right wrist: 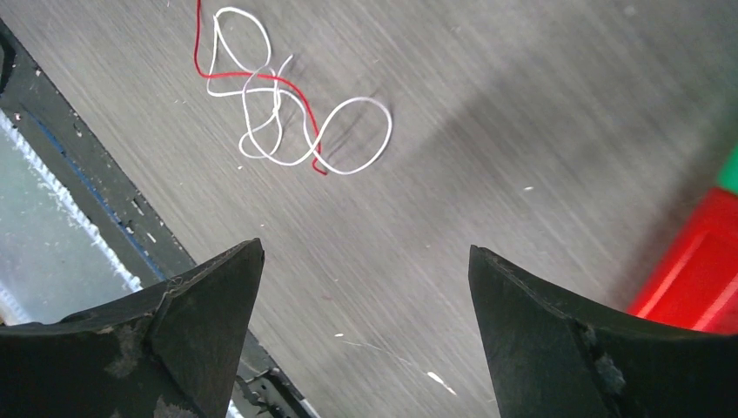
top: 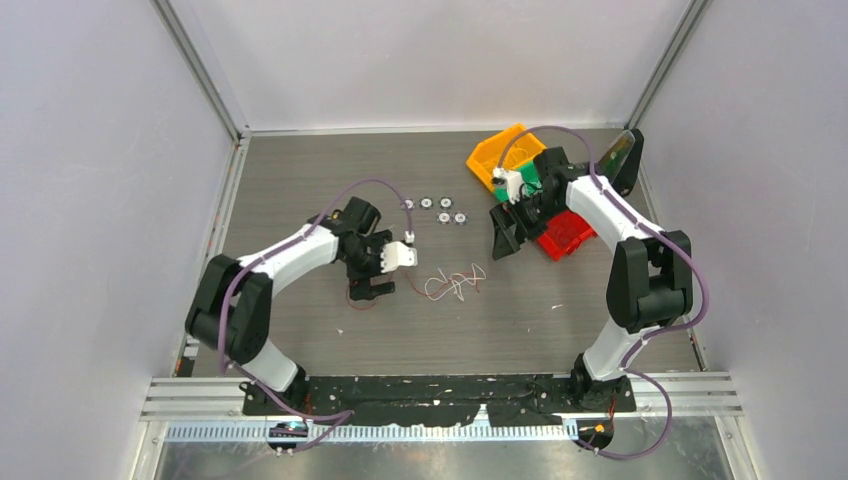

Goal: Untangle the cables

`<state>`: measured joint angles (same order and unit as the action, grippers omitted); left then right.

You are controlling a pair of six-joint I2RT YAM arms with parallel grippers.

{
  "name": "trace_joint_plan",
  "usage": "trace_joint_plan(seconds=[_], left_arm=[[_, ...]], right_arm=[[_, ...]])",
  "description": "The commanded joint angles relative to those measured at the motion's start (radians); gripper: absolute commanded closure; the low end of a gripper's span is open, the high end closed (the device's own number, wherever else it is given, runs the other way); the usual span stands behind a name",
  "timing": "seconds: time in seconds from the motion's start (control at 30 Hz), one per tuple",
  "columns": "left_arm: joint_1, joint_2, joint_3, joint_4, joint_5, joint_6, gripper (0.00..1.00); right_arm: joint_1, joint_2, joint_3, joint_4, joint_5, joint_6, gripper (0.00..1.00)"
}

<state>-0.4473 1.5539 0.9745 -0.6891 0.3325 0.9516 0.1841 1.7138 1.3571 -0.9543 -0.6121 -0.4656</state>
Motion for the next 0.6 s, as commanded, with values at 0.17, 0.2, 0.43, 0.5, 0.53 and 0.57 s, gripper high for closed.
trace_joint_plan(seconds=[0.17,0.2,0.43,0.5,0.53,0.57], left_arm=[[-0.096,0.162,0.072,0.052,-0.161,-0.052,0.17],[-0.096,0.162,0.077,0.049,-0.162,-0.053,0.25],[-0.095,-0.004,0.104,-0.061,-0.018,-0.059,1.0],[-0.095,-0.101,0.127,-0.096,0.05,-0.102,1.0],[-0.095,-0.145,0.149,-0.114,0.083,-0.131,1.0],[-0.094,-0.189,0.179,-0.132,0.117,-0.161,1.0]], right_arm=[[0.009,-0.121,-0.085,0.083,-0.001,0.044,0.08],[0.009,-0.125,-0.089,0.086,-0.001,0.046,0.08],[0.009,-0.162,-0.117,0.13,-0.031,0.047,0.1],[0.011,-0.177,-0.133,0.167,-0.052,0.05,0.1],[0.015,-0.181,-0.138,0.18,-0.067,0.055,0.1],[0.017,-0.181,-0.136,0.198,-0.075,0.058,0.1]])
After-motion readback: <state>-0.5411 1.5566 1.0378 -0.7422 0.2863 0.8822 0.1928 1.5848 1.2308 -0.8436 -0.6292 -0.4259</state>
